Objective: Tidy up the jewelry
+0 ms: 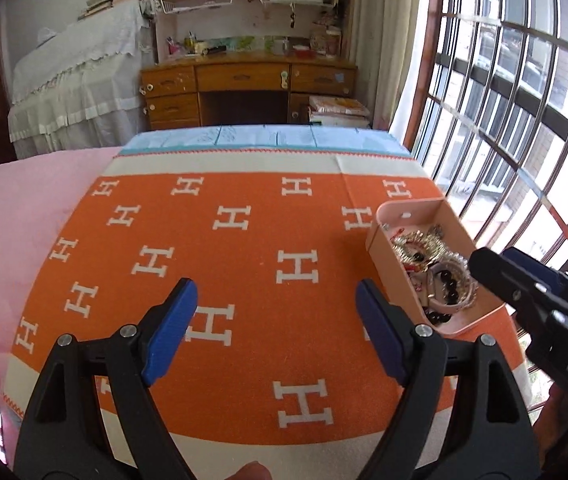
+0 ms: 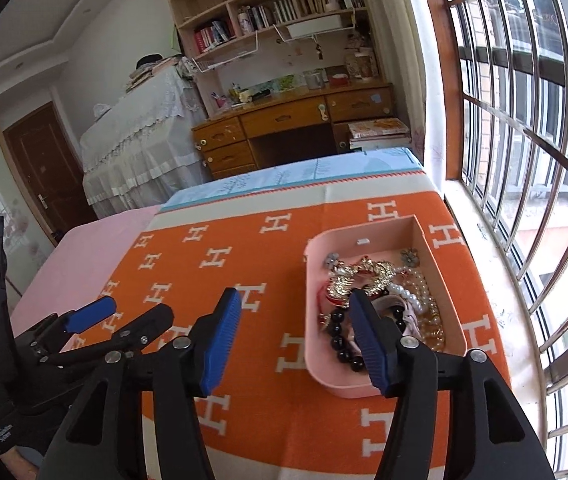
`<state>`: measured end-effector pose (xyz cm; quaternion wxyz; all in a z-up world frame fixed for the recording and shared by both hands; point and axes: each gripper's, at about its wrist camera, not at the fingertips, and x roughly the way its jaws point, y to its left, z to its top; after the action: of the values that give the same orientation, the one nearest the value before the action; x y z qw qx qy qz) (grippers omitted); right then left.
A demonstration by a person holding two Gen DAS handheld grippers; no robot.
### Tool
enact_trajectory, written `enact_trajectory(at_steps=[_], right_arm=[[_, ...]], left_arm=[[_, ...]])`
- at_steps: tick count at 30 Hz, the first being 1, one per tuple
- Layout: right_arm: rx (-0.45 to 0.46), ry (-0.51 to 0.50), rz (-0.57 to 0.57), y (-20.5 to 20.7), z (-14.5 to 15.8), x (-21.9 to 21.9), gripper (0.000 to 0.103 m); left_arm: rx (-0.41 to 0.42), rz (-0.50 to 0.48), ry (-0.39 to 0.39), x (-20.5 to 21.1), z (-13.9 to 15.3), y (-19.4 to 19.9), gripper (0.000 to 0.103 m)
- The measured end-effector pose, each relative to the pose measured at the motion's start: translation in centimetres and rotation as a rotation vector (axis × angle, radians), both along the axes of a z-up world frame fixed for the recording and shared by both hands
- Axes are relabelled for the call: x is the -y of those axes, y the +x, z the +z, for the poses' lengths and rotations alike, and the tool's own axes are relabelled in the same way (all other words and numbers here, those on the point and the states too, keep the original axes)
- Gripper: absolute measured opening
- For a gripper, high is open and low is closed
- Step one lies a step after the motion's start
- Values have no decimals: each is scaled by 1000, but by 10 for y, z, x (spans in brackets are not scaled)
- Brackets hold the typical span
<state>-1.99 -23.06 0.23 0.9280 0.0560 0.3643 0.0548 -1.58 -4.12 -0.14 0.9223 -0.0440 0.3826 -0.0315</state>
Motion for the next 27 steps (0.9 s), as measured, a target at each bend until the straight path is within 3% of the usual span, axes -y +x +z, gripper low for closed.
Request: enact_trajectory(at_steps=[5, 9, 27], right_arm=[[48, 7, 22, -19, 28, -14, 68], [84, -14, 17, -33, 41, -20, 73], [61, -25, 7, -34, 34, -18, 73]], left_arm=[[69, 32, 34, 4, 22, -16, 81], [62, 42, 25, 4, 29, -20, 82], [29, 69, 29, 5, 20, -17, 82]])
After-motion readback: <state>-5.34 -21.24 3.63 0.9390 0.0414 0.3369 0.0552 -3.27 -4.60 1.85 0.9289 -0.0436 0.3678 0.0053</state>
